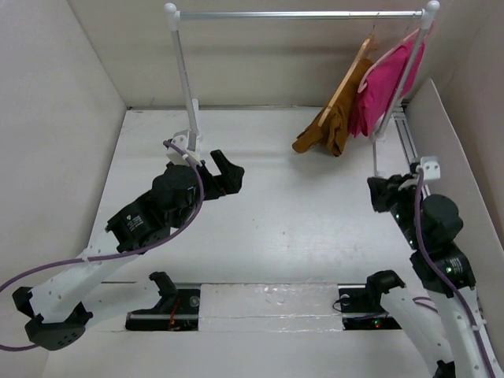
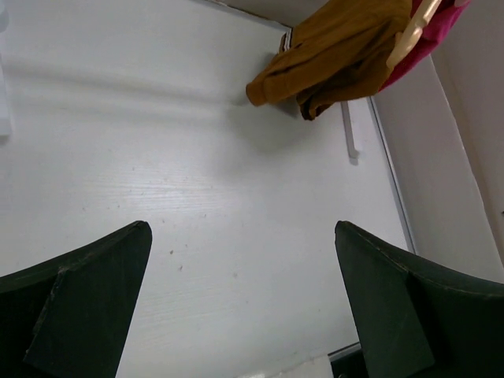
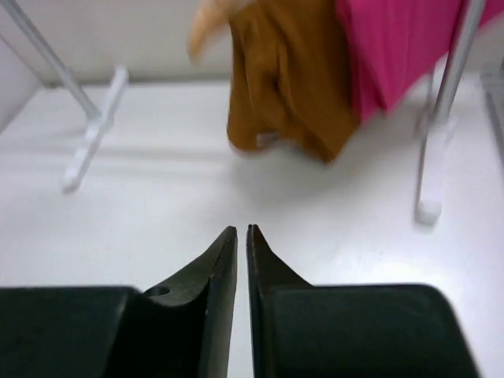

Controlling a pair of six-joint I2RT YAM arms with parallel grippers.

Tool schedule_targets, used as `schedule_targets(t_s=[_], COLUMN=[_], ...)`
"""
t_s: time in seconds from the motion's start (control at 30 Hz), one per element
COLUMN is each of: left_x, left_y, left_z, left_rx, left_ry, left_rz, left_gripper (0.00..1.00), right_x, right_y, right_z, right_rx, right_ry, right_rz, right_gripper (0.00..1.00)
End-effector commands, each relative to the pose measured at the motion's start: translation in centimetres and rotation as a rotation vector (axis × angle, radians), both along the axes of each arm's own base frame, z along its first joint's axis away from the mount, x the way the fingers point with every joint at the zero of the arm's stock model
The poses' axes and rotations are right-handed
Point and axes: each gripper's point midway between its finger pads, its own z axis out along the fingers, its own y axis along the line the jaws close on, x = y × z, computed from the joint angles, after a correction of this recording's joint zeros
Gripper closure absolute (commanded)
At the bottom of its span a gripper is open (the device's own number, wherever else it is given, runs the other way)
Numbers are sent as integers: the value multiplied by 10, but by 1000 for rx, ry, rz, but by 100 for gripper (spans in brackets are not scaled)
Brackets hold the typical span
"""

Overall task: Place the trousers on the hanger
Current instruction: Reset both arms

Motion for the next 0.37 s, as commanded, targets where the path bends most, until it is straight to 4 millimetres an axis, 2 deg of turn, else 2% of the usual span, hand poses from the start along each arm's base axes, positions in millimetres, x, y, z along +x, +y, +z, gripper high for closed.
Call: schedule_targets(t_s=[0.0,0.03,0.07,0.13,0.17,0.2,0.3,0.33], left_x=[-8,-11,-13,-15,-15,-15,-13,-13], left_y=[2,4,4,4,5,5,4,4], left_z=[-4,-10,-13,-17,-18,-19,-23,-21], left_rx=[-38,-40,-41,-46,-42,-39,-21,-26], left_ry=[-9,-5,-2,0,3,7,17,18], left_rz=[-27,-33,-37,-44,-42,-42,-39,-35], left_gripper=[1,1,1,1,1,1,1,1], right_x=[-33,-49,-55,-65,-67,-67,-67,-66], right_y=[-4,-9,-11,-15,-15,-15,-15,-15], right_z=[-95,-119,-127,-141,-143,-144,-149,-149], right_rx=[-58,-67,-67,-61,-61,-66,-95,-102], right_ry=[268,315,329,352,358,361,387,391], right_rz=[13,10,6,-1,1,4,10,11], right_gripper=[89,91,91,84,77,63,42,38])
